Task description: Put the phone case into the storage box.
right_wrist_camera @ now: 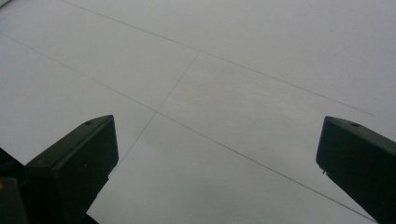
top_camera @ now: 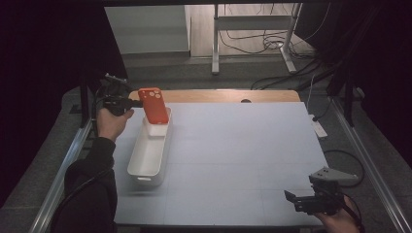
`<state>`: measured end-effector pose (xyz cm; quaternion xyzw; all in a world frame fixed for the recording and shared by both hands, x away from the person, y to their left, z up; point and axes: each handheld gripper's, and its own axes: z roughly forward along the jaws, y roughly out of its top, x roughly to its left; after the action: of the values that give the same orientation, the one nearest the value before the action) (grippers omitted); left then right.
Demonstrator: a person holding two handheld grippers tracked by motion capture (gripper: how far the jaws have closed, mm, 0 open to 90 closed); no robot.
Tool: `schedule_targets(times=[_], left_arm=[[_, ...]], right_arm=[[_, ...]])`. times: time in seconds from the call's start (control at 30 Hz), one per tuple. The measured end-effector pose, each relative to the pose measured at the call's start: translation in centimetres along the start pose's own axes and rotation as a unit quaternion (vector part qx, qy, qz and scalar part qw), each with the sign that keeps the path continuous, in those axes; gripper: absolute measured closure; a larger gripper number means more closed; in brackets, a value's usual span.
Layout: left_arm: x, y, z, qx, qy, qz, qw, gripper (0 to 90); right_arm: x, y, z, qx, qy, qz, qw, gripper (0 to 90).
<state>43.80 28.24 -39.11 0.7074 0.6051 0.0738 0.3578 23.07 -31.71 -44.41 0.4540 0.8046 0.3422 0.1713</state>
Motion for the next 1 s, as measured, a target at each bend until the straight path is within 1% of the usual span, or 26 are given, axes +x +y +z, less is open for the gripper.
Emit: schedule_targets(times=[0.2, 0.7, 0.73, 1.0], left_arm=[[0.2, -0.3, 1.0, 0.008, 0.002, -0.002, 1.0, 88.9], [1.0, -1.1, 2.7, 0.026, 0.01, -0.002, 0.9996, 88.9], [1.1, -1.2, 2.9, 0.027, 0.01, -0.006, 0.9996, 88.9], [1.0, -1.3, 3.7, 0.033, 0.013, -0.002, 0.9994, 88.9]], right_arm=[[0.0, 0.0, 0.0, 0.001, 0.001, 0.0, 1.0, 0.0], [0.0, 0.0, 0.0, 0.002, 0.002, -0.002, 1.0, 0.0], [0.1, 0.0, 0.0, 0.003, 0.001, -0.002, 1.0, 0.0], [0.1, 0.0, 0.1, 0.003, 0.001, -0.003, 1.0, 0.0]])
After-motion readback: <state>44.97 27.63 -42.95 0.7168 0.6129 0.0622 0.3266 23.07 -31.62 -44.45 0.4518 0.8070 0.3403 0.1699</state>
